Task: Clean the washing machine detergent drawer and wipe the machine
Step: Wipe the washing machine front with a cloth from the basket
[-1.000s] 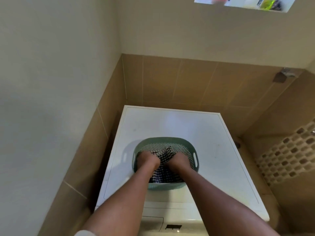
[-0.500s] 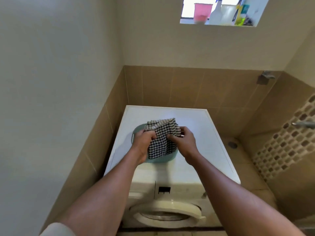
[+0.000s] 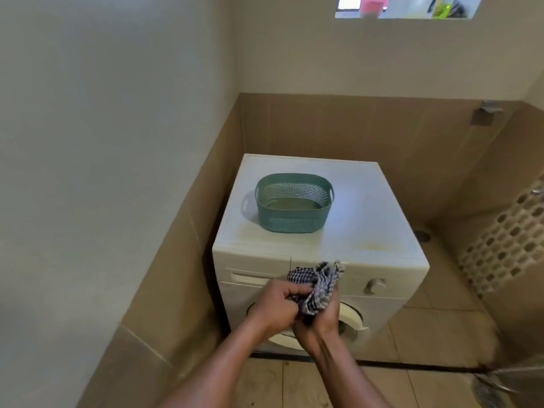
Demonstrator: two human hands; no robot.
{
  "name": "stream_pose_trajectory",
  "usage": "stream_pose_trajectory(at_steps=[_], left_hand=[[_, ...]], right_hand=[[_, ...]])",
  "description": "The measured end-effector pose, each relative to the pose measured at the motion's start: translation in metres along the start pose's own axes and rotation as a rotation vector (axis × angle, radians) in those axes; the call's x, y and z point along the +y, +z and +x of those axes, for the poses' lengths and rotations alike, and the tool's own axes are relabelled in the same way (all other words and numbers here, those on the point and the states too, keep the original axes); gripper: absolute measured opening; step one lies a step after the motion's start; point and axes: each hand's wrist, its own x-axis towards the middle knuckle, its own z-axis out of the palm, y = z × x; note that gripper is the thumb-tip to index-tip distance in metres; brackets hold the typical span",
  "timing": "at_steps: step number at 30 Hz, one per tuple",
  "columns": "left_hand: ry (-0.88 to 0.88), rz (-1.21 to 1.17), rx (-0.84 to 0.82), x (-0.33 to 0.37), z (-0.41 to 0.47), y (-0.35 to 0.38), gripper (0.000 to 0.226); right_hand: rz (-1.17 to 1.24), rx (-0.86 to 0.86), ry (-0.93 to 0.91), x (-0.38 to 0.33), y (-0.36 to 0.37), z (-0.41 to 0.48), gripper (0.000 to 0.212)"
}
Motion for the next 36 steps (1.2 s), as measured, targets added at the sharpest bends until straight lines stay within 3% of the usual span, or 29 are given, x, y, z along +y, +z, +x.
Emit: stream_pose_trajectory(at_steps=[3,5,7,10,11,12,13,14,17,21,25,31,33,36], left_hand=[[0.043,0.044,0.041,-0.046,0.011,-0.023,0.054],[0.155,0.071,0.158,-0.071,0.025,-0.042,0.042],[0.315,0.156,0.383,-0.099,0.044,-0.063,0.031],[0.647,0.259,0.768,-0.128,0.081,-0.098,0.023],[0.752,0.299,0.857,-0.133,0.092,-0.108,0.024],[0.841,0.35,0.927,-0.142,0.104,-0.117,0.025],[0.898,0.401,0.979,-0.149,0.117,-0.126,0.028],[0.923,0.436,1.002,-0.152,0.128,-0.135,0.031],[0.879,0.514,0.955,-0.17,0.151,-0.15,0.045],[0.888,0.429,0.853,-0.184,0.155,-0.149,0.053],[0.785,0.381,0.852,-0.17,0.143,-0.152,0.05],[0.681,0.36,0.806,-0.149,0.139,-0.174,0.064],[0.666,0.448,0.799,-0.147,0.137,-0.177,0.072],[0.665,0.66,0.793,-0.151,0.135,-0.172,0.085]], right_hand=[[0.045,-0.039,-0.079,0.033,-0.023,0.016,0.069],[0.084,-0.036,-0.147,0.051,-0.038,0.03,0.07],[0.077,-0.039,-0.262,0.071,-0.052,0.046,0.071],[0.028,-0.132,-0.483,0.088,-0.07,0.072,0.09],[-0.048,-0.19,-0.573,0.095,-0.078,0.077,0.084],[-0.207,-0.18,-0.683,0.103,-0.086,0.088,0.064],[-0.372,-0.129,-0.777,0.111,-0.092,0.098,0.043],[-0.532,-0.071,-0.853,0.119,-0.099,0.115,0.037],[-0.711,-0.096,-1.235,0.138,-0.108,0.171,0.081],[-1.3,0.173,-1.77,0.155,-0.097,0.227,0.077],[-1.604,0.41,-1.77,0.171,-0.082,0.251,0.089],[-1.977,0.095,-1.917,0.226,-0.004,0.249,0.084],[-2.024,0.124,-1.909,0.231,-0.005,0.255,0.081],[-2.017,0.019,-1.956,0.23,-0.041,0.261,0.073]])
